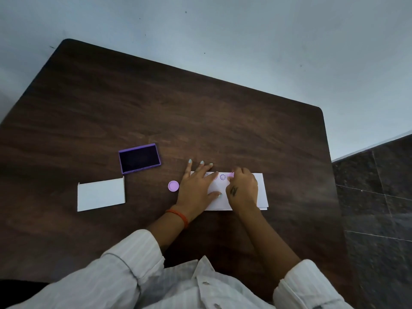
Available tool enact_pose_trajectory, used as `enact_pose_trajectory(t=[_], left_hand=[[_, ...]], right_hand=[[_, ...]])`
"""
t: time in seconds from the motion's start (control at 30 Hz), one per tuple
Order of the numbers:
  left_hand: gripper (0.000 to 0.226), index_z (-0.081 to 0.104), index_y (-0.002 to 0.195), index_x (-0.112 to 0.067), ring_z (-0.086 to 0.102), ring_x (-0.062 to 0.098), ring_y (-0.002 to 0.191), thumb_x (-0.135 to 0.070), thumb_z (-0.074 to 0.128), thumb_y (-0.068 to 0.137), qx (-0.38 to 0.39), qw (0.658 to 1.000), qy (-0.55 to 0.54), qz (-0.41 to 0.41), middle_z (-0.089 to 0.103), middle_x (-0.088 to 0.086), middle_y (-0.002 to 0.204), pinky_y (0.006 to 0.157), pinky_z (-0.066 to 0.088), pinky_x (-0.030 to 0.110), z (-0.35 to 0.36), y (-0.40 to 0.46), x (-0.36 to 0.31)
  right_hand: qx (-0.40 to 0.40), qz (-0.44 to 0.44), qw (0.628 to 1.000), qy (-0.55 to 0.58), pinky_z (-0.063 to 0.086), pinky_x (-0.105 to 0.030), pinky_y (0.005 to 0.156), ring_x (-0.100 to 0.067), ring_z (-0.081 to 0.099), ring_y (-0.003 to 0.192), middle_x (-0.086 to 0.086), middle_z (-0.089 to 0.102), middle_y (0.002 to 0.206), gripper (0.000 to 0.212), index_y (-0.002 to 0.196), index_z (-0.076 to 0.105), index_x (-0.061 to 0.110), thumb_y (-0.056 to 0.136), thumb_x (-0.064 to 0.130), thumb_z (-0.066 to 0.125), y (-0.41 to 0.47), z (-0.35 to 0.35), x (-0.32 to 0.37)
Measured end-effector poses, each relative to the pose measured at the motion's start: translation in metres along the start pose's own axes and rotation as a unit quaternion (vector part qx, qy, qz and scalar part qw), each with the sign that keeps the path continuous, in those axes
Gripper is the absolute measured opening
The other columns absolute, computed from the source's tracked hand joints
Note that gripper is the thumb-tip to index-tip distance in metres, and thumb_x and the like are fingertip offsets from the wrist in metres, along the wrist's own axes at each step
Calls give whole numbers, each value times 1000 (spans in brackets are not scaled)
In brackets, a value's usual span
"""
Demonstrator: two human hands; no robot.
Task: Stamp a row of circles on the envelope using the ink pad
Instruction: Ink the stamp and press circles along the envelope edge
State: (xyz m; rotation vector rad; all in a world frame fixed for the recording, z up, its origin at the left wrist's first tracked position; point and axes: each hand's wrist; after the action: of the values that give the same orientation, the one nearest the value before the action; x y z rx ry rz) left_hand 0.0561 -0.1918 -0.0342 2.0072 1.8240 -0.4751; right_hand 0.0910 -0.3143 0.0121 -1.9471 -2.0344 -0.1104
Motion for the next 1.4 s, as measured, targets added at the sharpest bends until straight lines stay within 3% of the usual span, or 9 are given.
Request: enact_pose_trajectory(t=[0.43, 0.53, 0.6, 0.7, 0.8, 0.9, 1.03, 1.2, 1.4], left_hand=[[55, 47, 130, -19, 24, 22, 141, -45, 58, 83, 6, 1000, 4, 1, 38, 5, 147, 113, -14, 38, 1, 0, 0], [57, 46, 131, -20, 23, 21, 141, -47, 57, 83, 10, 1000, 12, -1, 37, 4, 148, 113, -15, 37, 1, 0, 1], [57, 46, 131, -21, 23, 20, 141, -48, 58, 82, 10, 1000, 16, 0, 38, 3, 148, 113, -15, 37, 2, 0, 1], [58, 45, 131, -22, 23, 20, 141, -50, 57, 82, 10, 1000, 25, 0, 38, 1, 148, 113, -15, 38, 2, 1, 1], [57, 46, 131, -22, 24, 21, 141, -49, 57, 82, 13, 1000, 26, 2, 38, 2, 147, 113, -15, 37, 2, 1, 0], [57, 46, 131, -21, 25, 22, 140, -49, 57, 82, 16, 999, 28, 2, 39, 3, 147, 113, -14, 38, 0, 2, -1], [58, 44, 132, -23, 25, 22, 140, -49, 56, 82, 23, 999, 32, 7, 39, 4, 147, 115, -11, 41, -2, 2, -1], [58, 43, 133, -23, 26, 23, 140, -49, 55, 83, 19, 1000, 18, 10, 37, 4, 148, 116, -8, 41, -7, 1, -1], [58, 43, 133, -23, 24, 22, 141, -44, 59, 83, -25, 999, -32, -5, 37, 3, 148, 116, -3, 39, -24, -4, -1]], right_hand=[[-3, -60, 997, -39, 45, -32, 88, -28, 54, 107, -18, 58, 118, 36, 117, 52, 1, 81, 4, 58, -2, 5, -6], [-21, -57, 998, 4, 45, -29, 80, -28, 59, 96, -16, 64, 108, 25, 106, 61, 4, 82, 7, 57, 2, -1, -12], [-61, 11, 990, 125, 47, -27, 82, -24, 64, 89, -11, 71, 96, 15, 95, 68, 9, 82, 12, 60, 2, -10, -20], [-130, 167, 893, 398, 57, -39, 82, -19, 68, 72, -10, 72, 83, 11, 88, 71, 7, 79, 14, 70, -2, -26, -36], [-81, 254, 769, 581, 59, -30, 75, -11, 68, 64, -9, 71, 79, 15, 91, 68, 0, 79, 9, 70, -7, -37, -52], [-36, 292, 668, 684, 59, -19, 62, -9, 69, 61, -1, 73, 68, 7, 86, 69, 1, 82, 4, 64, -14, -44, -54], [-1, 316, 556, 769, 58, -18, 54, -8, 69, 54, -2, 73, 59, 14, 78, 66, 2, 87, 3, 56, -25, -42, -54], [27, 311, 500, 808, 57, -19, 52, -10, 70, 57, -6, 74, 61, 34, 57, 73, 4, 87, 3, 56, -34, -39, -55], [49, 308, 462, 830, 59, -21, 57, -12, 70, 63, -9, 73, 72, 13, 80, 67, -1, 86, 3, 57, -40, -37, -47]])
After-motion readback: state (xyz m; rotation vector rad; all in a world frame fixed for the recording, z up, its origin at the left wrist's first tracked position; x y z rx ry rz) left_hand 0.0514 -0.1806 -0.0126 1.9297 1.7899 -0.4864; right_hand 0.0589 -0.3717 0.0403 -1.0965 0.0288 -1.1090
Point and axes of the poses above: each hand's wrist, its own y-axis towards the middle knuckle, its own z-axis out of the palm, x = y × z
